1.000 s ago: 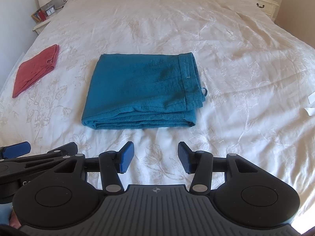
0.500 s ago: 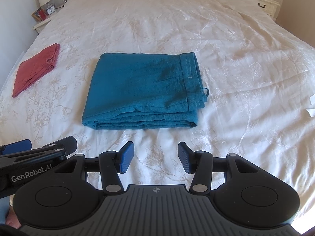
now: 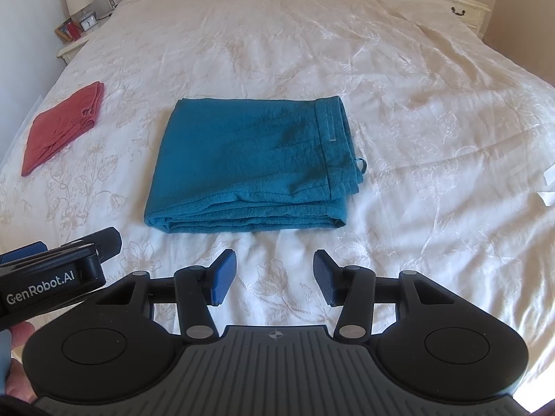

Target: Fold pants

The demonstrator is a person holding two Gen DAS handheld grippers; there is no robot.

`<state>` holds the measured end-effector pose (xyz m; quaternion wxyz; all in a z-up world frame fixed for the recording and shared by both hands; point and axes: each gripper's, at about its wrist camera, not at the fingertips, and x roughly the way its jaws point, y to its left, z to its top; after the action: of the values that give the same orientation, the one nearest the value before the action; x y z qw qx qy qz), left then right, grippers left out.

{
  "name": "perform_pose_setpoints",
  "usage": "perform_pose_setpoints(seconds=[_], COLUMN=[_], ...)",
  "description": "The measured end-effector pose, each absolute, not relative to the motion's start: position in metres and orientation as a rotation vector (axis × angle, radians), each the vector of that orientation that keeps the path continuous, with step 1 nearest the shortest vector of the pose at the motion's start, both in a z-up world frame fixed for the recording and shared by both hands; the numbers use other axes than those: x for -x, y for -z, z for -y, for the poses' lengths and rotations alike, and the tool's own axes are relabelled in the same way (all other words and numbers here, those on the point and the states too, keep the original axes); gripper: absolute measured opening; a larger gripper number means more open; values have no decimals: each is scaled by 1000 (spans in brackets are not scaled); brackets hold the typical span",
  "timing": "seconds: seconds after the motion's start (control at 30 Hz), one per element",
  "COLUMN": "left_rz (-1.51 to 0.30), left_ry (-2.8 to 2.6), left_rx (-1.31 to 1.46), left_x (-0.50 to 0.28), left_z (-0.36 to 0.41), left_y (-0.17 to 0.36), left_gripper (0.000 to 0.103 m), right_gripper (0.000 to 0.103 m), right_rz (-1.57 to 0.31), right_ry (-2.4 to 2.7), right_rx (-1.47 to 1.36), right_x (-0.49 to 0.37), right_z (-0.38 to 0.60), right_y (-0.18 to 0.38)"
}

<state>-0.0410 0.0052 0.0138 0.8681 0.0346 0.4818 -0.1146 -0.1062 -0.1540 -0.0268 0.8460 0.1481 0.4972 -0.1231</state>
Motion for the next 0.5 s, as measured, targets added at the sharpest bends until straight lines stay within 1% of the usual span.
perform_pose_setpoints(seconds=[0.13,0.3,0.37,0.5], left_rz=[-998,-980,-959,-966], left_ry=[229,253,242,151], left_rx=[-61,-76,-83,-109], left_x=[42,47,50,49], left_z=[-6,-6,-5,-3], left_y=[-15,-18,-21,-21], left_gripper=[92,97,102,102], right_gripper=[48,48,48,48], right_rz=[-1047,-1043,-1044,-1043], right_ry=[260,261,262,261], right_rx=[-301,-304,-303,-304], right_x=[107,108,109,109], right_z=[151,150,150,151], right_y=[26,26,26,26])
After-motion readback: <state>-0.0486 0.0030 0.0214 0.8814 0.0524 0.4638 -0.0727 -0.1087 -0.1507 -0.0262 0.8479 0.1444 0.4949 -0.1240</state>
